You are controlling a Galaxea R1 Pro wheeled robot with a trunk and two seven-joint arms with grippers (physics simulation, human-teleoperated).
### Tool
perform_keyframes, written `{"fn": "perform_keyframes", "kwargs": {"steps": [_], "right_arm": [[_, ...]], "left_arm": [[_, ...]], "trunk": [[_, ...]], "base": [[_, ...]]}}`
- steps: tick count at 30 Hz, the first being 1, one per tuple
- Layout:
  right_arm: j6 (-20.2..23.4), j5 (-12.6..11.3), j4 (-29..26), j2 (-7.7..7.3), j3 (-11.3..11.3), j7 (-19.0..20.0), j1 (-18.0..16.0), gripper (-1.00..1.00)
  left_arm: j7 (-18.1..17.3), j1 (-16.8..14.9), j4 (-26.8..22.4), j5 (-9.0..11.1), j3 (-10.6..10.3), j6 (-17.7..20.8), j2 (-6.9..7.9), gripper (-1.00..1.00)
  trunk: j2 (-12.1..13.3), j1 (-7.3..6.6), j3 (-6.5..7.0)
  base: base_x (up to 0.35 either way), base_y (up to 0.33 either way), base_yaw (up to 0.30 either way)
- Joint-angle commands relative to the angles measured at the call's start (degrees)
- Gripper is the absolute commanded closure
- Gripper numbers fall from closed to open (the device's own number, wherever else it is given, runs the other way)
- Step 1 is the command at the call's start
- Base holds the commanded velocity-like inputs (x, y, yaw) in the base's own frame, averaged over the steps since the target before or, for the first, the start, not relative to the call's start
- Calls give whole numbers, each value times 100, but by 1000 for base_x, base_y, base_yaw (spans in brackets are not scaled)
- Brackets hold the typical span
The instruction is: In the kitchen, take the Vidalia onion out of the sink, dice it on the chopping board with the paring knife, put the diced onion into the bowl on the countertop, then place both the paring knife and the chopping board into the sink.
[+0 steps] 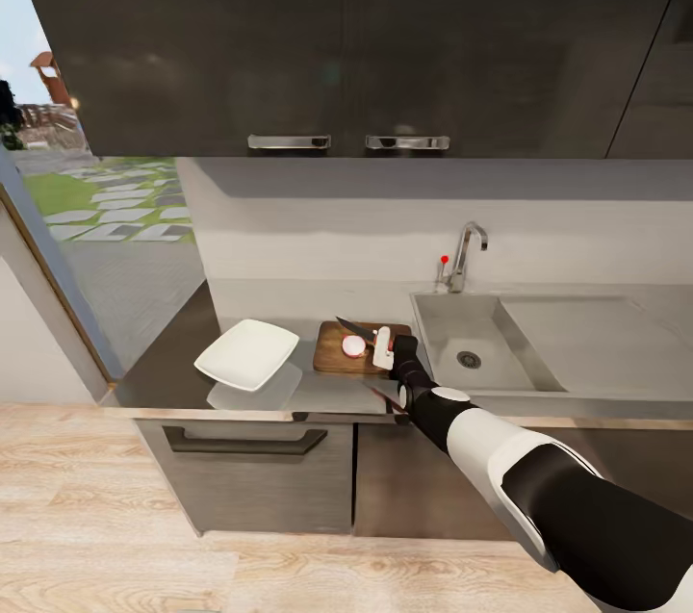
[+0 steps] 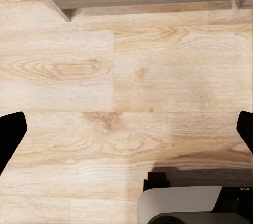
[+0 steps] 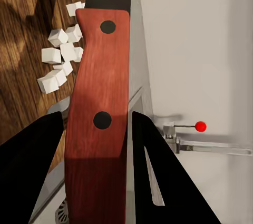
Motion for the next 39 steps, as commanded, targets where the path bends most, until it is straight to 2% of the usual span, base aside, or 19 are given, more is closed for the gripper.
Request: {"fn": "perform_keyframes", "kwargs": {"steps": [1, 8, 11, 16, 20, 28, 39], "right_arm": [[38, 58, 4, 2, 6, -17, -5, 100], [41, 61, -32, 2, 6, -43, -5, 100], [46, 67, -131, 2, -1, -236, -5, 100], [197, 75, -936, 2, -8, -455, -5, 100], [411, 69, -1119, 2, 2, -444, -5, 100], [491, 77, -1033, 2, 6, -242, -5, 100], [469, 74, -440, 2, 9, -185, -5, 100]], "left_arm": [[20, -11, 25, 18, -48, -41, 1, -100], [20, -11, 25, 18, -48, -41, 2, -100], [20, -11, 25, 18, -48, -41, -1, -100], [20, -11, 25, 18, -48, -41, -3, -100], [20, -11, 25, 18, -48, -40, -18, -100], [16, -11, 25, 18, -48, -35, -29, -100], [13, -11, 25, 18, -48, -41, -30, -100]], "trunk": [[-13, 4, -13], [-13, 4, -13], [-13, 4, -13], [-13, 4, -13], [-13, 4, -13], [-13, 4, -13], [-13, 4, -13]], "base": [[0, 0, 0], [0, 0, 0], [0, 0, 0], [0, 0, 0], [-47, 0, 0], [-159, 0, 0], [-9, 0, 0]]}}
